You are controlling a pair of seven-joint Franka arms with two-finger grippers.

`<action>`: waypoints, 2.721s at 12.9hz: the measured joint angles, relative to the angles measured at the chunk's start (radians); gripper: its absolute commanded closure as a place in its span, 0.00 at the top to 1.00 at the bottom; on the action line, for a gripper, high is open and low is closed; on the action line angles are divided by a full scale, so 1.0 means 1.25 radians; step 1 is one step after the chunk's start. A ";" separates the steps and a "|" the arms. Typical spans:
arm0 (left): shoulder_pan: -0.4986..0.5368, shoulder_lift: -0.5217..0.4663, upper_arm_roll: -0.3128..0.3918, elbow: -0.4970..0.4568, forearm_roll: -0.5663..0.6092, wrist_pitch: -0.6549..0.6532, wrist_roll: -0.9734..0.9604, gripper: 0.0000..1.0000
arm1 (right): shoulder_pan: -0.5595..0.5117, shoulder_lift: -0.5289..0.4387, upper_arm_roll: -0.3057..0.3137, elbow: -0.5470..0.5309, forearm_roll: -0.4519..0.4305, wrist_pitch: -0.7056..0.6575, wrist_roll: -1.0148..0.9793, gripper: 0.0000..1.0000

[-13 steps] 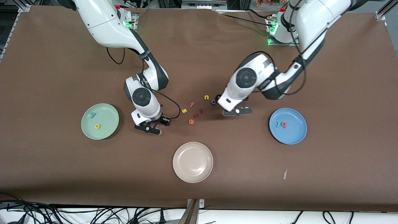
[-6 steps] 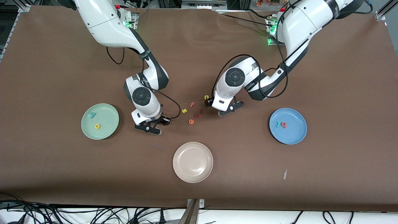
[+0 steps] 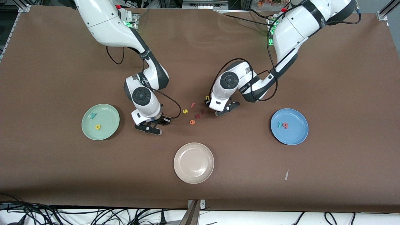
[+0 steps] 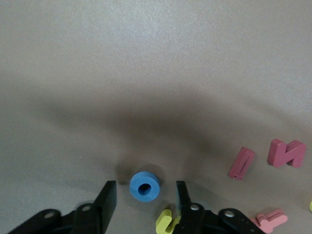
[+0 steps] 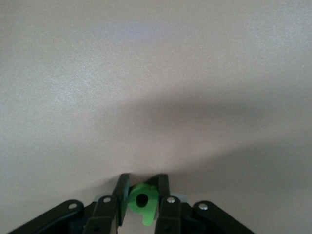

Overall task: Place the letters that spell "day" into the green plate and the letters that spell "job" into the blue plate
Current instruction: 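Grasp green q with the right gripper while the left gripper grasps blue o, then drop green q on the green plate while the left gripper carries o over, then return the right arm to rest while the left gripper drops o on blue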

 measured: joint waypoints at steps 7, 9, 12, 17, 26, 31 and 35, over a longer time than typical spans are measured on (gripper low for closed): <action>-0.001 0.007 0.004 0.000 0.000 0.000 -0.006 0.15 | -0.125 -0.120 -0.013 -0.007 0.000 -0.188 -0.275 0.20; -0.001 0.005 0.004 0.000 0.000 -0.001 -0.013 0.02 | -0.206 -0.182 -0.014 -0.032 0.000 -0.238 -0.425 0.22; -0.012 0.006 0.003 0.001 0.000 0.000 -0.024 0.01 | -0.326 -0.274 -0.015 -0.118 0.000 -0.284 -0.612 0.83; 0.010 -0.044 0.004 0.035 0.001 -0.153 0.051 0.01 | -0.341 -0.354 -0.001 -0.175 0.001 -0.324 -0.629 1.00; 0.252 -0.191 0.059 0.118 0.005 -0.409 0.779 0.04 | -0.340 -0.485 0.034 0.025 0.002 -0.584 -0.554 1.00; 0.392 -0.112 0.096 0.118 0.010 -0.367 0.993 0.04 | -0.340 -0.542 0.033 0.089 0.002 -0.686 -0.554 1.00; 0.438 -0.026 0.094 0.118 0.010 -0.315 1.009 0.82 | -0.334 -0.528 0.036 0.106 0.002 -0.693 -0.554 1.00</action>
